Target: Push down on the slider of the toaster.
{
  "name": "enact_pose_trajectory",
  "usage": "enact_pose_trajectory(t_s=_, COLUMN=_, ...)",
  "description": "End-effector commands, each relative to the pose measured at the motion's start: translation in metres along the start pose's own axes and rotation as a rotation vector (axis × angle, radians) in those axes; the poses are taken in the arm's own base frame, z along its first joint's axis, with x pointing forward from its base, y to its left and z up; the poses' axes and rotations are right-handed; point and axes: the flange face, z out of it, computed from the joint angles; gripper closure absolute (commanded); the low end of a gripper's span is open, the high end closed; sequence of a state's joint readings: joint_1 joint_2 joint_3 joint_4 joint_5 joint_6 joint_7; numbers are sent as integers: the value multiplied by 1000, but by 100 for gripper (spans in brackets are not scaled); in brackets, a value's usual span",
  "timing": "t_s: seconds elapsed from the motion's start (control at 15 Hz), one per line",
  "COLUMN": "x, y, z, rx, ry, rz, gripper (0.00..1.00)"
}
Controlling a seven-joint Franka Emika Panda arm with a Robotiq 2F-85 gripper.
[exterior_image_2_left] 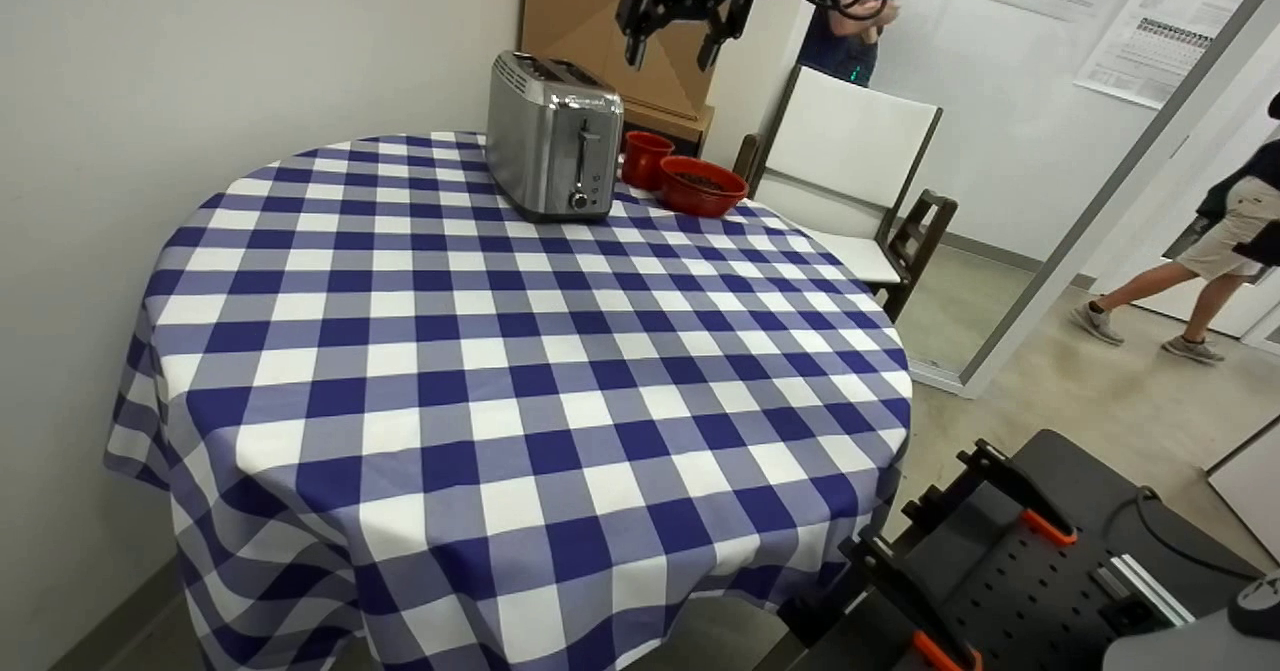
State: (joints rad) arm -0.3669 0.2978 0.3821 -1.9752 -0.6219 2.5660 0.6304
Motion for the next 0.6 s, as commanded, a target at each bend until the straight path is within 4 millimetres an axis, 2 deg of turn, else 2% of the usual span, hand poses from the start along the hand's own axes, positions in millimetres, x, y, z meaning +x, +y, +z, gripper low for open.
enact_pose_trajectory(t_s=0.0, x=24, y=-10, z=12, rx=39, ry=-18, rz=7, gripper=34)
enact_pose_trajectory(t_s=0.27, x=37, y=-19, z=25, rx=53, ry=-25, rz=20, gripper=65)
enact_pose_trajectory(t_s=0.53, x=41, y=-30, z=42, rx=48, ry=-23, rz=18, gripper=93)
